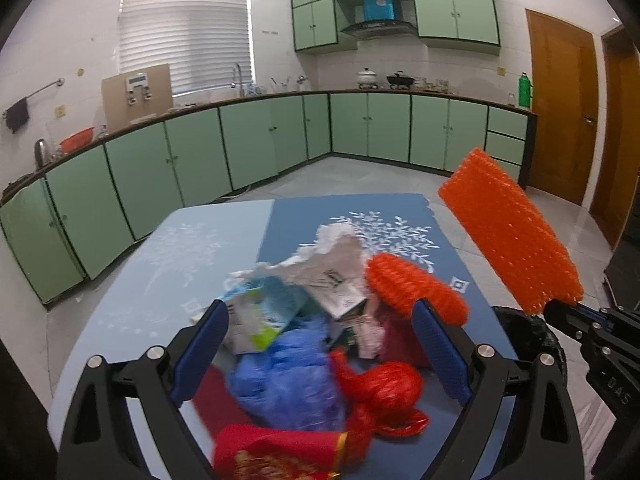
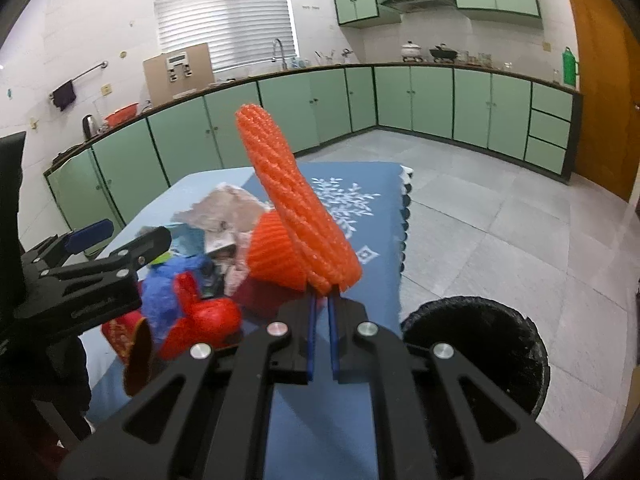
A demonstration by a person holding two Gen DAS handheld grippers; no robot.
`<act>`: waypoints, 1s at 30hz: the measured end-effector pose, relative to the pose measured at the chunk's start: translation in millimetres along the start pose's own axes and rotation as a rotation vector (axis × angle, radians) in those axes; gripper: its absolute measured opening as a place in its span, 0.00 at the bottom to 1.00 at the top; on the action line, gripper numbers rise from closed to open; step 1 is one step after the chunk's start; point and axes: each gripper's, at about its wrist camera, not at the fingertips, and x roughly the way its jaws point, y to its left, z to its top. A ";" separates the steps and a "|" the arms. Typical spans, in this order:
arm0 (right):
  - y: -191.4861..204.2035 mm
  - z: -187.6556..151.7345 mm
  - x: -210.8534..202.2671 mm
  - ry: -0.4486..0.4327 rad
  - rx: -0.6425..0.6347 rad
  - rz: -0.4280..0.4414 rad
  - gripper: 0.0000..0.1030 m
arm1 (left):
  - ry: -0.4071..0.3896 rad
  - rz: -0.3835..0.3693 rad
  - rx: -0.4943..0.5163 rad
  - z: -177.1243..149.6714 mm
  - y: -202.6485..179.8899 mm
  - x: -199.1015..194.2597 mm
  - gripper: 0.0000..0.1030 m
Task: Collect trash
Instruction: 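Carry both orange foam nets over the black bin and open both grippers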
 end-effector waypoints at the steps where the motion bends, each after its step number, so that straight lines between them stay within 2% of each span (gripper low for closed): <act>1: -4.1 0.2 1.9 0.003 0.003 -0.004 0.04 | 0.001 -0.006 0.003 0.3 -3.7 1.7 0.88; 14: -50.4 5.8 21.0 0.031 0.037 -0.055 0.04 | 0.078 -0.103 0.046 0.7 -56.1 39.0 0.72; 17: -59.9 4.9 25.2 0.042 0.045 -0.066 0.05 | 0.111 -0.118 0.057 -0.9 -66.8 51.3 0.64; 20: -66.6 3.1 30.5 0.051 0.050 -0.075 0.05 | 0.140 -0.137 0.061 -2.5 -74.3 60.9 0.49; 22: -69.9 2.9 32.5 0.051 0.056 -0.076 0.05 | 0.158 -0.156 0.066 -3.7 -78.8 66.0 0.29; 25: -72.0 2.7 33.8 0.050 0.067 -0.078 0.05 | 0.168 -0.166 0.077 -4.8 -79.3 67.5 0.18; 30: -77.9 5.4 30.0 0.041 0.085 -0.083 0.05 | 0.122 -0.182 0.086 0.9 -81.0 53.0 0.14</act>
